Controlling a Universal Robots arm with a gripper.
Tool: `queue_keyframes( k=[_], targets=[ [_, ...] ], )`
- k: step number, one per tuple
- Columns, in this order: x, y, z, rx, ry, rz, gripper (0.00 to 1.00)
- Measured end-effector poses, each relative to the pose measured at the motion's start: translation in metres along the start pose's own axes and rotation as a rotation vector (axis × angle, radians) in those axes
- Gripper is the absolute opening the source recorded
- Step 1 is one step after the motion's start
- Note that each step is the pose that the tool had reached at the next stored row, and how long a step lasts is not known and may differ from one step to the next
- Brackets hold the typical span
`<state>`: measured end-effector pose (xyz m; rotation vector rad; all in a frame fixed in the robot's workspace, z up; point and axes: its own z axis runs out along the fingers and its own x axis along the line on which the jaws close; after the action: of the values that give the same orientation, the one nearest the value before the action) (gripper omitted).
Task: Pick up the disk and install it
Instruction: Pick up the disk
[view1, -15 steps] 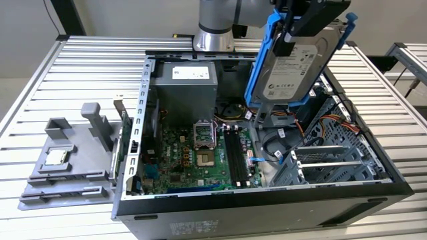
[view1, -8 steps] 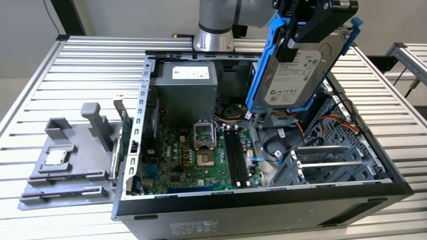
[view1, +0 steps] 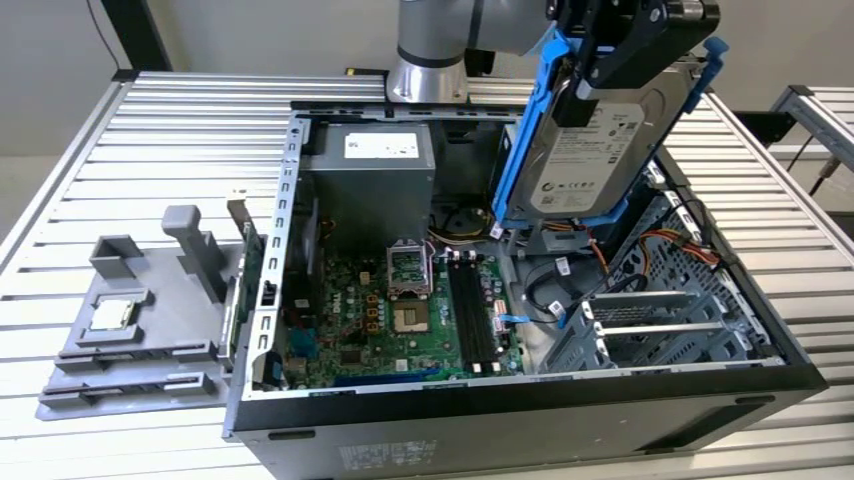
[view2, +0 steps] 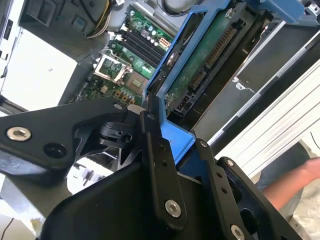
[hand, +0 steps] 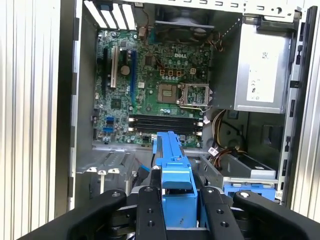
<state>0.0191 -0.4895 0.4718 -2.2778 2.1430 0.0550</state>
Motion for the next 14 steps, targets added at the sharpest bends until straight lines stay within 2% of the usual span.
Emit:
queue_keyframes(
  k=[14],
  targets=[
    [0.0020,0.0001,0.0000,0.0000,0.0001,0.000,0.00]
  ],
)
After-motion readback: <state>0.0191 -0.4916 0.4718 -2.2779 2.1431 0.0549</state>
